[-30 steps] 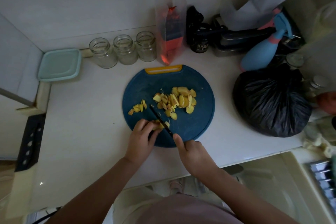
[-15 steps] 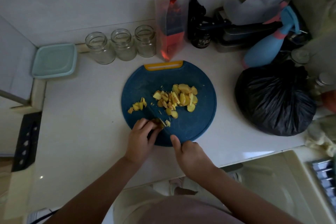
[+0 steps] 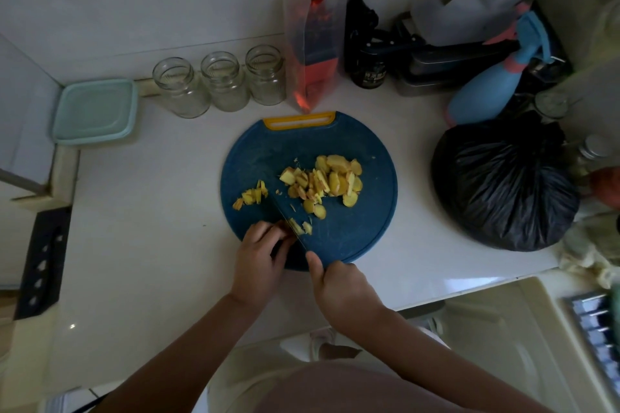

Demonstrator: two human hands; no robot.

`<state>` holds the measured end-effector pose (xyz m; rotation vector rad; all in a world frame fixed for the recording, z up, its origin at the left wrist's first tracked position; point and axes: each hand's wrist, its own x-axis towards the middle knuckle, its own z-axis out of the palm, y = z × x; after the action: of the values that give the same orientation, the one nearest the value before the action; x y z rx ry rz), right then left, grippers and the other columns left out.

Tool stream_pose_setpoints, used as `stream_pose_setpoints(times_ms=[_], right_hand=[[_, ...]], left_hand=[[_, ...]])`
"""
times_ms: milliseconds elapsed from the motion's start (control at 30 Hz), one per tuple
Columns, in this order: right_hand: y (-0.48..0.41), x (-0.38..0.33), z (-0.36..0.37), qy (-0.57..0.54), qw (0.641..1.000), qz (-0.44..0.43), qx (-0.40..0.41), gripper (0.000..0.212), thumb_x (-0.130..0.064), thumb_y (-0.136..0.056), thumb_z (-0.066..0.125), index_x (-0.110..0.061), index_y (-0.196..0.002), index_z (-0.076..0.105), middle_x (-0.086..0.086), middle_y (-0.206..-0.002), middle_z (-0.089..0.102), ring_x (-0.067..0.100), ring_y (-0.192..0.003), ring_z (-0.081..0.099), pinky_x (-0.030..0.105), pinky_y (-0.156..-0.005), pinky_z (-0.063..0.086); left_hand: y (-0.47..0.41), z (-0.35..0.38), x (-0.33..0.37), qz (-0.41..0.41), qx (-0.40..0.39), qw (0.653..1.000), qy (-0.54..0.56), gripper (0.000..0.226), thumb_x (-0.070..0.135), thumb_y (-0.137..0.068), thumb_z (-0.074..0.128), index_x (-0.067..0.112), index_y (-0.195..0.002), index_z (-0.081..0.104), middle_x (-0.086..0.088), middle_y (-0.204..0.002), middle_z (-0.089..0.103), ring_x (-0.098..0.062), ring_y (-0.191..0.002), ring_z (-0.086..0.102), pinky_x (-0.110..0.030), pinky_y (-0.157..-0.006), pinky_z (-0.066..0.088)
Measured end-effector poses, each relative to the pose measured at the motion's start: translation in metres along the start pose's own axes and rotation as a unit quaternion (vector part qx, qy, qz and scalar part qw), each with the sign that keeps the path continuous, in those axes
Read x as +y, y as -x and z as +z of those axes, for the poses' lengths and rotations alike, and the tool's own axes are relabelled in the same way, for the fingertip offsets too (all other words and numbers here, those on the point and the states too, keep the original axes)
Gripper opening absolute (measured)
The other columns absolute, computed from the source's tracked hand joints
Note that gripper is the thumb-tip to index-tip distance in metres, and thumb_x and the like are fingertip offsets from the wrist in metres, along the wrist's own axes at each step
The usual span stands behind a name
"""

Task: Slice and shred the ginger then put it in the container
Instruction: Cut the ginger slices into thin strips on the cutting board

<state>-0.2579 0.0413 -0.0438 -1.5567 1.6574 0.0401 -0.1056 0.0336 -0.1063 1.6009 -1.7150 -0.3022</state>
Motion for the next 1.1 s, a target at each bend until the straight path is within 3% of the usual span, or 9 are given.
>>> stream_pose_setpoints(times_ms=[100, 200, 333, 833, 1000, 1100], right_hand=[[-0.003, 0.003, 0.002, 0.001, 1.0, 0.002, -0.009, 0.057, -0.058, -0.099, 0.022, -0.017, -0.075, 0.051, 0.009, -0.078, 0.056, 0.028, -0.083, 0.061, 0.032, -0.066, 0.046], [-0.008, 0.006, 0.003, 0.021, 0.999, -0.018, -0.031, 0.06, -0.056, -0.1, 0.017, -0.017, -0.109, 0.061, 0.001, -0.068, 0.045, 0.02, -0.067, 0.049, 0.028, -0.052, 0.035], [-0.008, 0.007, -0.001, -0.012, 1.0, -0.02, -0.019, 0.059, -0.058, -0.099, 0.02, -0.013, -0.076, 0.052, 0.004, -0.065, 0.048, 0.024, -0.071, 0.054, 0.035, -0.064, 0.044], [-0.012, -0.013, -0.004, -0.001, 1.0, 0.029, -0.001, 0.059, -0.06, -0.098, 0.022, -0.016, -0.069, 0.048, 0.012, -0.082, 0.061, 0.029, -0.089, 0.063, 0.035, -0.073, 0.048], [-0.018, -0.02, -0.003, -0.04, 0.999, 0.021, 0.01, 0.059, -0.059, -0.097, 0.027, -0.016, -0.062, 0.047, 0.007, -0.07, 0.056, 0.027, -0.08, 0.063, 0.033, -0.067, 0.043], [-0.023, -0.014, -0.008, -0.112, 0.994, 0.02, -0.002, 0.063, -0.062, -0.093, 0.029, -0.011, -0.059, 0.045, 0.005, -0.061, 0.053, 0.016, -0.061, 0.055, 0.033, -0.065, 0.043]], left_hand=[[0.001, 0.0, 0.003, -0.008, 0.001, 1.0, 0.002, 0.021, 0.02, -0.087, 0.054, 0.004, -0.077, 0.063, -0.006, -0.08, 0.056, -0.012, -0.076, 0.048, -0.012, -0.07, 0.033], [0.002, 0.0, 0.003, -0.019, -0.003, 1.0, 0.007, 0.024, 0.023, -0.087, 0.054, 0.004, -0.078, 0.065, -0.005, -0.08, 0.057, -0.011, -0.077, 0.05, -0.013, -0.07, 0.036], [0.003, -0.001, 0.003, -0.023, -0.006, 1.0, 0.016, 0.024, 0.025, -0.087, 0.055, 0.005, -0.08, 0.067, -0.003, -0.082, 0.058, -0.01, -0.078, 0.052, -0.015, -0.069, 0.039], [0.001, -0.001, -0.003, -0.04, -0.018, 0.998, 0.044, 0.026, 0.023, -0.086, 0.057, 0.001, -0.084, 0.072, -0.008, -0.086, 0.064, -0.009, -0.086, 0.055, -0.004, -0.084, 0.037], [0.001, -0.001, -0.005, -0.044, -0.03, 0.996, 0.065, 0.025, 0.023, -0.086, 0.058, 0.002, -0.087, 0.071, -0.003, -0.092, 0.06, -0.009, -0.089, 0.056, -0.004, -0.085, 0.038], [-0.003, -0.002, -0.004, -0.058, -0.036, 0.994, 0.08, 0.024, 0.024, -0.086, 0.058, 0.004, -0.092, 0.072, -0.006, -0.094, 0.061, -0.009, -0.095, 0.058, -0.007, -0.09, 0.04]])
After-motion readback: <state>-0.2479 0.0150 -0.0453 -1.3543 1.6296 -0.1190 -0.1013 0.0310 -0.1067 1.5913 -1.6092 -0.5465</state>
